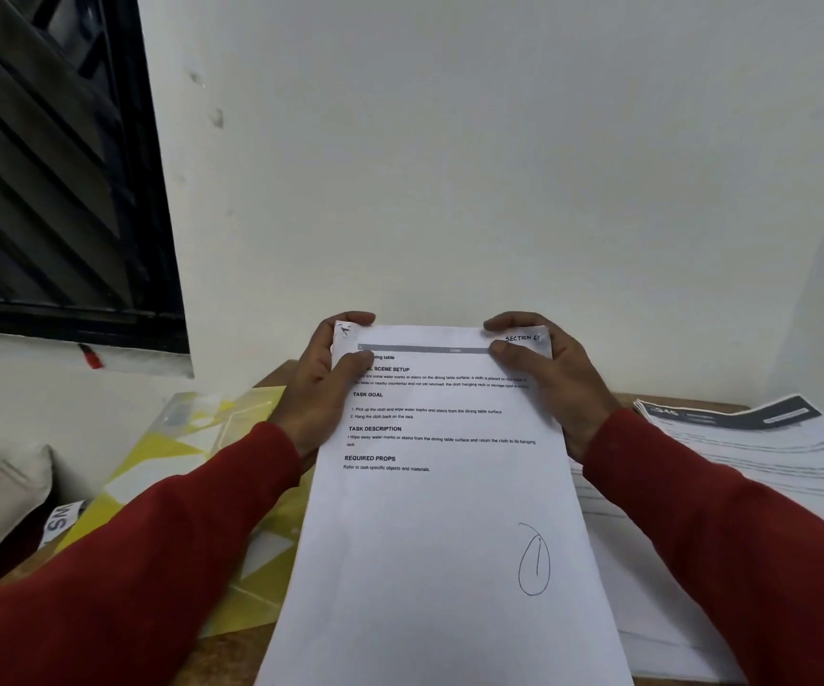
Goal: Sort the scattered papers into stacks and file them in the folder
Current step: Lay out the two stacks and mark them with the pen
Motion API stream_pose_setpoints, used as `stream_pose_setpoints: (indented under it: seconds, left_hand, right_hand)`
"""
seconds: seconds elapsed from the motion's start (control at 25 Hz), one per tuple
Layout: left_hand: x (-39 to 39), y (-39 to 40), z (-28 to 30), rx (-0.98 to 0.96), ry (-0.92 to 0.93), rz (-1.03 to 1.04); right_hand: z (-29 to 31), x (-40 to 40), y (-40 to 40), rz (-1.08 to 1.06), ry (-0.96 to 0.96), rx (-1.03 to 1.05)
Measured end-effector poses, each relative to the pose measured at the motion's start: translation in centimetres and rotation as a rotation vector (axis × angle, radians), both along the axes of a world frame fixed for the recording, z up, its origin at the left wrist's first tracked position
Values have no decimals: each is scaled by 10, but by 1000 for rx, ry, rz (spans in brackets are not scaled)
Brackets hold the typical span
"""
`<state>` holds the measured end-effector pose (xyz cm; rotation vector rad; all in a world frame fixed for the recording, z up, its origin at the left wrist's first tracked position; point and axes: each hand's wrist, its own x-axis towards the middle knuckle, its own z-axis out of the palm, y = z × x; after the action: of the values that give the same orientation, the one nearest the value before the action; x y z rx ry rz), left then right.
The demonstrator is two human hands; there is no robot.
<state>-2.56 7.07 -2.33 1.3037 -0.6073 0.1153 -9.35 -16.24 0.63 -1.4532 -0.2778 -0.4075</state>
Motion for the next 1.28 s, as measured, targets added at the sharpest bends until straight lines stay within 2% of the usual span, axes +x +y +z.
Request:
stream_pose_setpoints:
  seconds: [0.36, 0.56, 0.84, 1.12, 1.28]
  left_hand:
    - [2, -1, -2, 65, -32, 14]
    - [4, 1, -2, 64, -40, 21]
    - [5, 4, -4, 86, -49, 35]
    - [8, 7, -7, 151, -28, 77]
    - [8, 8, -12, 150, 17, 92]
  right_hand:
    - [-5, 6, -6, -17, 88, 127]
    - [-9, 7, -9, -99, 115, 163]
    - [-12, 9, -14, -168, 170, 49]
    - [-16, 8, -14, -165, 143, -57]
    - [-22, 9, -12, -156, 182, -37]
